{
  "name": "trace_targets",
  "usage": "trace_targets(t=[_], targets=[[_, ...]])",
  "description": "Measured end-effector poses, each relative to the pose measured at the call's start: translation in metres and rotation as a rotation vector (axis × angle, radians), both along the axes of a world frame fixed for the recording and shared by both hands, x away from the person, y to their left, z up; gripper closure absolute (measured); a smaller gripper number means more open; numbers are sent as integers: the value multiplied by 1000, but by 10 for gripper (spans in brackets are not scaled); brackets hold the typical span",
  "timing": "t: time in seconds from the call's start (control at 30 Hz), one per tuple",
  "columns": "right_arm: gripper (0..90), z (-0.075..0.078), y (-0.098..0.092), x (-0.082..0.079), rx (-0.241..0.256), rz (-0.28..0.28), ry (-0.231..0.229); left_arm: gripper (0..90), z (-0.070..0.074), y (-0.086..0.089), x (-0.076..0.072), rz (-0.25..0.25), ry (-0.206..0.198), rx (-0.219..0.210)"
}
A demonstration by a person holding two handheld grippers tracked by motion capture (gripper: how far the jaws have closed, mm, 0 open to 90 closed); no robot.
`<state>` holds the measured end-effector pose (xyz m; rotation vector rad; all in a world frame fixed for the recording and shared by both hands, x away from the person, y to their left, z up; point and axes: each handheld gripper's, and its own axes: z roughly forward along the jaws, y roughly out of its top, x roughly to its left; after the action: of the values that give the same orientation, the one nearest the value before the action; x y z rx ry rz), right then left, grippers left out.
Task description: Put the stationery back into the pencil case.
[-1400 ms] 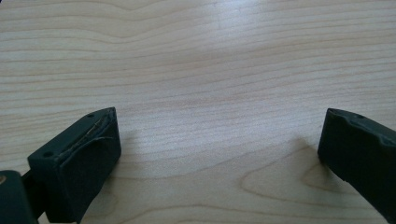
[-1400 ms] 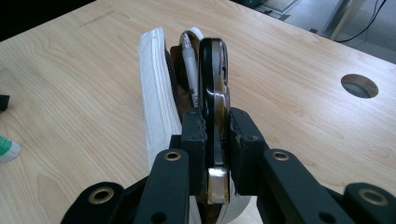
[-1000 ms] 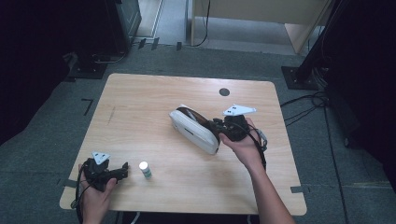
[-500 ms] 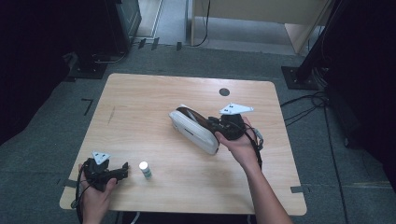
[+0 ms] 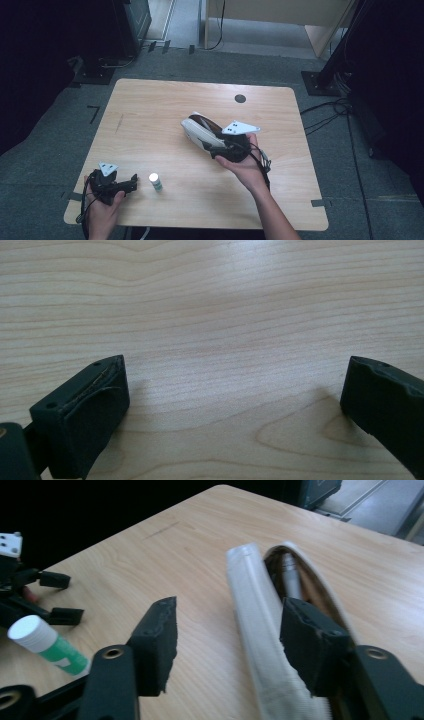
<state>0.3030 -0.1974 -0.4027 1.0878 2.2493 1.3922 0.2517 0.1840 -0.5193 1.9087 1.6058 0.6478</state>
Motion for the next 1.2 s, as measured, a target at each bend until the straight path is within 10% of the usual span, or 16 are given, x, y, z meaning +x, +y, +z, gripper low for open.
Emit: trace_targets(t=[0.33,0.53,0.67,1.0,1.2], targets=[[260,-11,19,-18,18,18,4,3,0,1,-5,8,-10,-1],[258,-16,15,-22,20,10,11,305,6,10,-21,46,-43,-21],[261,-19,11,-25,20,4,16,246,12,13,-38,-108,-89,-143],[278,-22,5,-27,22,-8,21,386,9,-15,-58,-389,-78,-238],[288,-22,6,-28,19,-10,20,439,5,-35,-51,-430,-27,-266]])
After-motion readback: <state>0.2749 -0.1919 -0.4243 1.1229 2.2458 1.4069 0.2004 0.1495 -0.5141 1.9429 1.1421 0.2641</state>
